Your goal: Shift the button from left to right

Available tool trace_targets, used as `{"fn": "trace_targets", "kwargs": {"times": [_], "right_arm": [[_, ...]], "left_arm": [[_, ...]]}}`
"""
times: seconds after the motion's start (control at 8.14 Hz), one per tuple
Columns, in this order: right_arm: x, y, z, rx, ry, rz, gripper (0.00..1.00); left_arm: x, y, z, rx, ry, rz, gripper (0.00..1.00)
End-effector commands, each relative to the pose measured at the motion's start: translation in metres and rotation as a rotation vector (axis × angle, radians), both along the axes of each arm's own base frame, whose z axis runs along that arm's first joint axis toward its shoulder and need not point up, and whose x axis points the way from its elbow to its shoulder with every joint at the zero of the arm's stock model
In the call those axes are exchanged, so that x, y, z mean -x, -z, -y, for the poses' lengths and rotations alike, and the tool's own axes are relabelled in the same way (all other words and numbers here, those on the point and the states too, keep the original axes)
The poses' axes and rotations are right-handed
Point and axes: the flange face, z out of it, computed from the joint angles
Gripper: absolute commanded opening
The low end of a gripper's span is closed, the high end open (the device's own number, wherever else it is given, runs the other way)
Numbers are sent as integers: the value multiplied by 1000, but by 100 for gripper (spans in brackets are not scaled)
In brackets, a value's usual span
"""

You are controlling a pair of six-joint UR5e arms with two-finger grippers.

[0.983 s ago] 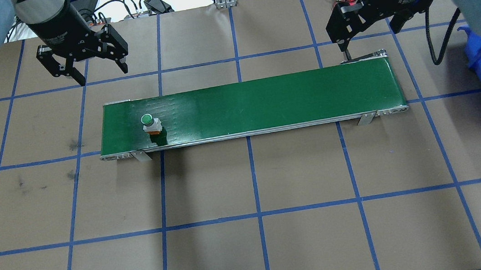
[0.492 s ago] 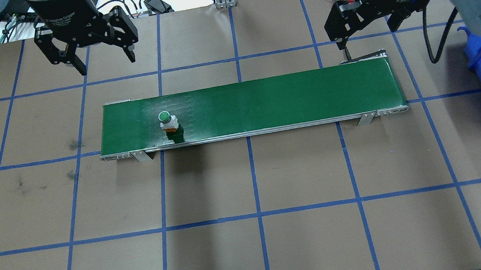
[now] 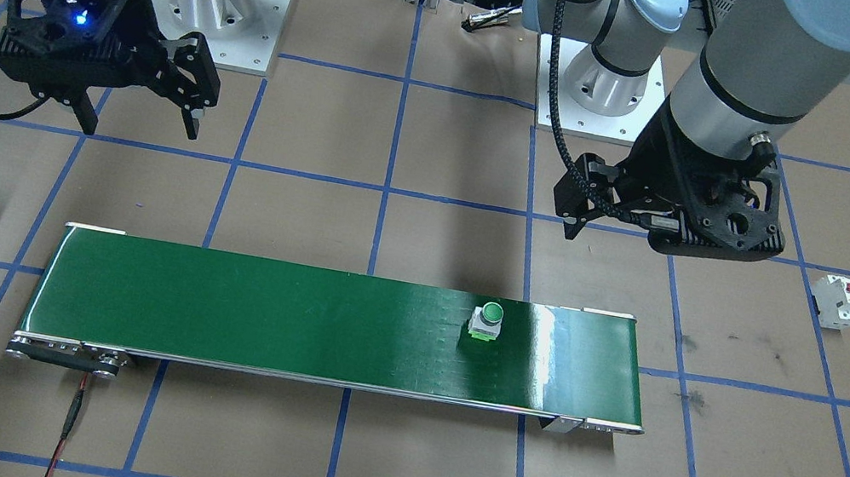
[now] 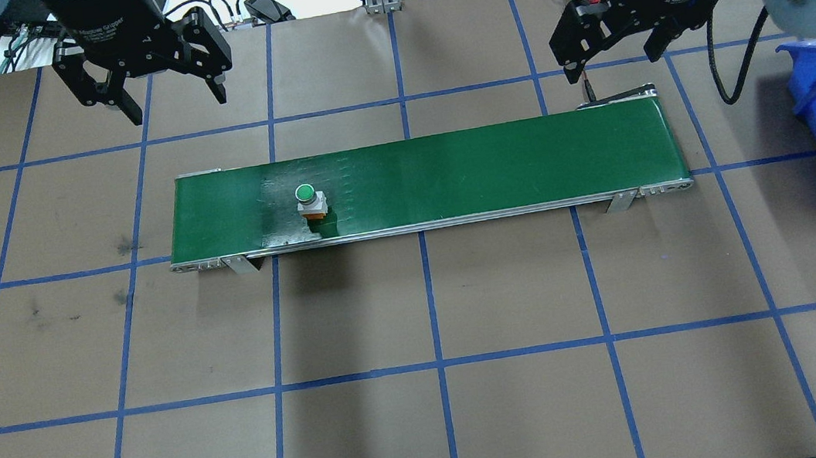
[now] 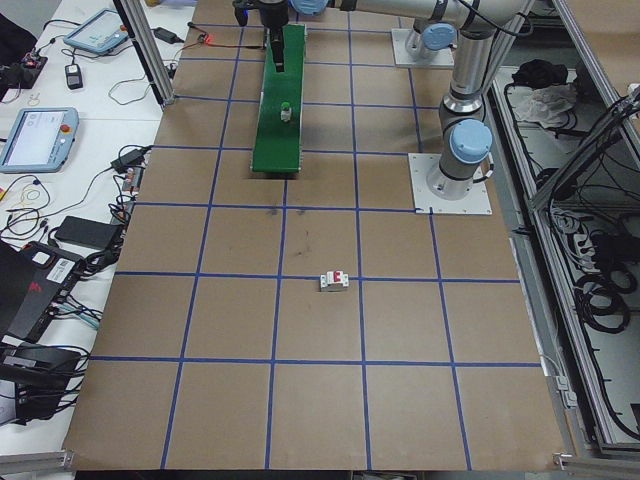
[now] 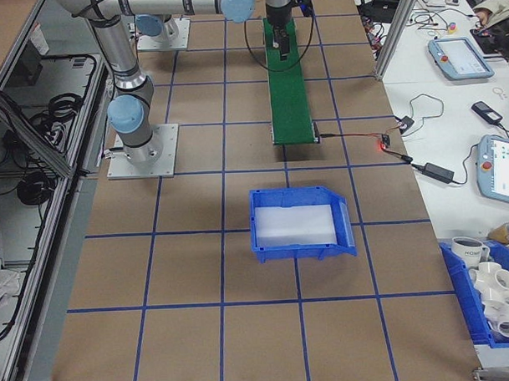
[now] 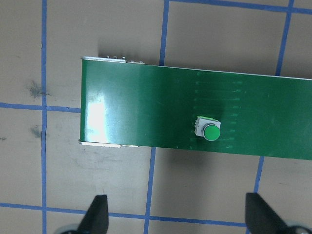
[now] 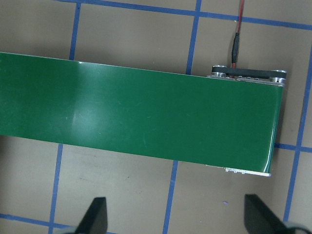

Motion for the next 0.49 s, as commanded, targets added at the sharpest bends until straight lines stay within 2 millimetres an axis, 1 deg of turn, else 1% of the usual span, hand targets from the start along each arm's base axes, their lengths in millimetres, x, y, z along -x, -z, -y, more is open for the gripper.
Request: {"fn": "trace_targets", "kwargs": {"times": [0.0, 0.12, 0.25, 0.37], "right_arm": [[24, 38, 30, -59, 37, 42, 100], [22, 47, 35, -76, 49, 57, 100], [23, 65, 41, -108, 59, 61, 100], [24, 75, 46, -111, 59, 62, 100]], "left_arm": [[0, 0, 0, 0, 1, -2, 100], [0, 0, 0, 0, 1, -2, 100], [0, 0, 0, 0, 1, -1, 100], [0, 0, 0, 0, 1, -1, 100]]}}
